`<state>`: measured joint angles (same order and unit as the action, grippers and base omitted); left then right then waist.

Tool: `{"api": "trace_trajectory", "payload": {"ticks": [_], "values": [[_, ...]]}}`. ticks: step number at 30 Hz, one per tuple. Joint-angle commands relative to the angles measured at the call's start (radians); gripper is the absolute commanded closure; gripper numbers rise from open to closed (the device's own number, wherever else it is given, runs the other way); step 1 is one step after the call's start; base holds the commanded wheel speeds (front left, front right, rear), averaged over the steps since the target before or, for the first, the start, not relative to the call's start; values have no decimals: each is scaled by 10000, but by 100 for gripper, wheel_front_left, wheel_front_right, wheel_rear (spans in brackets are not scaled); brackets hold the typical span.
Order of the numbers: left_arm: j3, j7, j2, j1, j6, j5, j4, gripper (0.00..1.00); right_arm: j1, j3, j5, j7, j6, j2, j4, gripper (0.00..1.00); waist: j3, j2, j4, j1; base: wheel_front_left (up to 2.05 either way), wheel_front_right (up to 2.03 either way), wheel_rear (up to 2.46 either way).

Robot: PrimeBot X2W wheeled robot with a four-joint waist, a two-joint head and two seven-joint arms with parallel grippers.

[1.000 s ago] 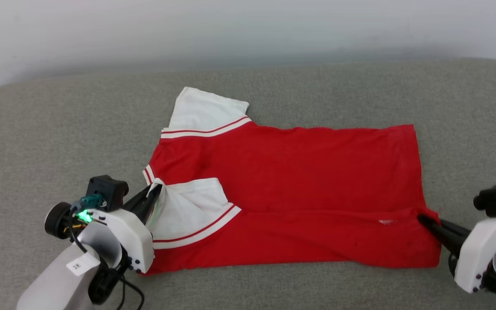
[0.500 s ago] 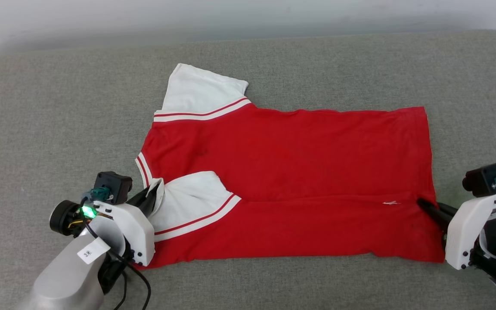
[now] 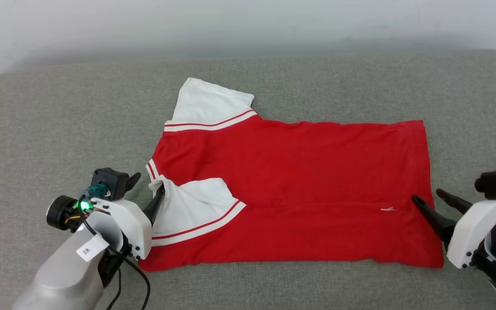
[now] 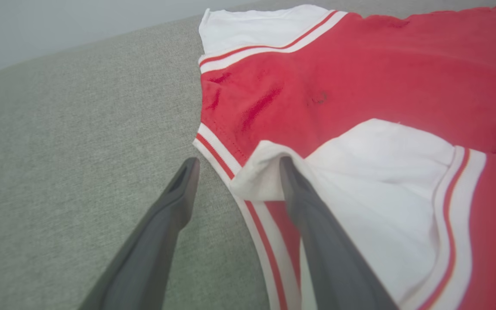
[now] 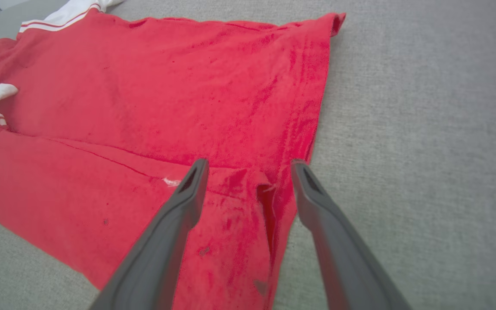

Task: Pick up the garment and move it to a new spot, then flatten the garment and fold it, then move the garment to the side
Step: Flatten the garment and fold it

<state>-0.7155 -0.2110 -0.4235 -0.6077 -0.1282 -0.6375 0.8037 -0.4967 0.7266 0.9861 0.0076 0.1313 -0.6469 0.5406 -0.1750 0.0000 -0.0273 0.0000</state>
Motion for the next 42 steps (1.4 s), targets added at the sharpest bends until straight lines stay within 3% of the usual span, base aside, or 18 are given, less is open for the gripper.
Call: {"api": "trace_trajectory", "payload": {"ticks": [1, 6, 12, 13, 14, 18, 27, 35, 42], "values": [[47, -45, -20, -147, -4, -66, -7, 0, 222, -53, 55, -136, -11, -105, -76, 0, 198, 0, 105, 0, 0, 0, 0], [166, 133, -199, -444, -4, -261, -229, 0, 781, -342, 156, -535, -10, -390, -543, 0, 653, 0, 284, 0, 0, 0, 0], [-90, 1475, -670, -794, -8, -666, -1234, 0, 1339, -707, 16, -442, -10, -570, -987, 0, 1071, 0, 378, 0, 0, 0, 0], [-172, 1878, -756, -833, -8, -789, -1415, 0, 1420, -782, -20, -432, -10, -570, -1046, 0, 1116, 0, 391, 0, 0, 0, 0], [-448, 3364, -1055, -1030, -10, -1274, -1936, 0, 1583, -989, -138, -335, -10, -528, -1172, 0, 1234, 0, 420, 0, 0, 0, 0], [-883, 5755, -1375, -1319, -9, -2070, -2510, 0, 1860, -1305, -298, -209, -10, -430, -1333, 0, 1381, 0, 503, 0, 0, 0, 0], [-1423, 9243, -1710, -1271, -12, -3442, -3120, 0, 2285, -1956, -744, 253, -10, -133, -1691, 0, 1499, 0, 423, 0, 0, 0, 0], [-1883, 10225, -1697, -827, 0, -3694, -3183, 0, 2461, -2482, -1051, 680, -10, 165, -1988, 0, 1246, 0, 272, 0, 0, 0, 0], [-2233, 10070, -1477, -610, 40, -3416, -2680, 0, 2309, -2765, -1340, 951, -10, 433, -2203, 0, 838, 0, 139, 0, 0, 0, 0]]}}
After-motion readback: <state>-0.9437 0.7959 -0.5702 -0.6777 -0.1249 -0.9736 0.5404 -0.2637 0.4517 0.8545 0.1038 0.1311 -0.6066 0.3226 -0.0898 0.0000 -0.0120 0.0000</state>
